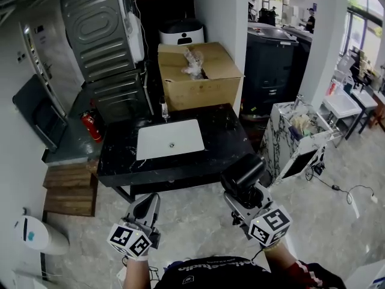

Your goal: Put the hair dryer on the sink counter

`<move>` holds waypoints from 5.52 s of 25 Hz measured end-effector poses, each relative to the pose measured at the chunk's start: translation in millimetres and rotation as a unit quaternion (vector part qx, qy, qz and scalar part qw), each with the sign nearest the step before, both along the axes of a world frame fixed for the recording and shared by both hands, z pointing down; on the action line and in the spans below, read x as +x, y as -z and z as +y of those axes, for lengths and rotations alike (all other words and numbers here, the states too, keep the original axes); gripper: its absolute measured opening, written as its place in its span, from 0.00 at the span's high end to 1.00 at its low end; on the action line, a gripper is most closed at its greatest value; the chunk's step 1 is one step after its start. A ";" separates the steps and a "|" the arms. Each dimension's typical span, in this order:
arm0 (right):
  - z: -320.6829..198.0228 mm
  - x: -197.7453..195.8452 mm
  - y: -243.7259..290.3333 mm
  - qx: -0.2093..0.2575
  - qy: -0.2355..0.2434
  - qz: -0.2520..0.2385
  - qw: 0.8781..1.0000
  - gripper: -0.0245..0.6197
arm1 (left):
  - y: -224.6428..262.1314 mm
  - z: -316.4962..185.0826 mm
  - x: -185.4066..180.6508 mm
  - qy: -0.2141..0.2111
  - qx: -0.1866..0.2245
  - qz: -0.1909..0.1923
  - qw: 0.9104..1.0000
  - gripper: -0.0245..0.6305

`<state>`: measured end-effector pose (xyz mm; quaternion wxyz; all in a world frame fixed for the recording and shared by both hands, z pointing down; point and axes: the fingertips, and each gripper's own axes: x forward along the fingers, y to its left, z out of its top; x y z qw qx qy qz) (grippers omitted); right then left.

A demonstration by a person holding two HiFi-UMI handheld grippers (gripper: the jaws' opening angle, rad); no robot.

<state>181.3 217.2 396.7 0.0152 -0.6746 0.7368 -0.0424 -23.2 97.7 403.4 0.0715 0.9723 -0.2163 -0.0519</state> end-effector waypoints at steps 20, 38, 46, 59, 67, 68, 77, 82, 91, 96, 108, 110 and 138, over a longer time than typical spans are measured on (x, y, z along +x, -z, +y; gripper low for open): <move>-51.2 30.6 -34.2 -0.004 0.017 -0.029 0.999 0.52 | -20.2 -46.8 9.9 0.057 0.003 -0.016 0.998 0.94; -302.3 20.8 -3.7 0.008 -0.007 -0.005 1.000 0.52 | -12.9 -308.9 28.4 -0.007 0.037 -0.008 0.999 0.94; -378.6 3.2 7.9 0.006 -0.014 -0.004 1.000 0.52 | -1.0 -387.0 20.6 -0.022 0.033 0.002 0.999 0.94; -425.1 18.7 -3.6 -0.023 0.010 0.001 1.000 0.52 | -13.0 -429.7 37.4 -0.008 0.009 0.011 1.000 0.94; -450.8 29.9 -3.2 -0.024 0.045 -0.001 0.999 0.52 | -5.1 -444.6 42.2 0.024 0.010 0.008 1.000 0.94; -453.6 31.2 -2.1 -0.023 0.049 0.000 0.999 0.52 | -4.3 -446.4 42.9 0.028 0.009 0.008 1.000 0.94; -488.6 17.9 -1.8 -0.027 0.112 0.003 0.993 0.52 | -3.0 -460.0 25.4 0.078 0.010 0.003 0.997 0.94; -516.4 -12.7 -10.1 -0.036 0.169 0.002 0.985 0.52 | -7.5 -463.4 -12.9 0.129 0.009 -0.007 0.992 0.94; -559.1 -96.3 -28.7 -0.058 0.278 0.008 0.959 0.52 | -28.6 -453.2 -104.9 0.235 -0.010 -0.019 0.972 0.94; -579.6 -141.8 -52.3 -0.091 0.321 0.011 0.943 0.52 | -41.7 -439.1 -144.2 0.277 -0.028 -0.020 0.960 0.94; -632.3 -225.3 -166.1 -0.227 0.361 0.028 0.904 0.52 | -73.7 -399.4 -215.2 0.347 -0.063 -0.030 0.935 0.94; -639.7 -236.8 -193.1 -0.252 0.362 0.034 0.897 0.52 | -77.6 -392.6 -223.1 0.356 -0.068 -0.032 0.931 0.94; -690.4 -282.9 -346.2 -0.415 0.273 0.179 0.849 0.52 | -100.6 -362.8 -274.2 0.401 -0.118 -0.042 0.908 0.94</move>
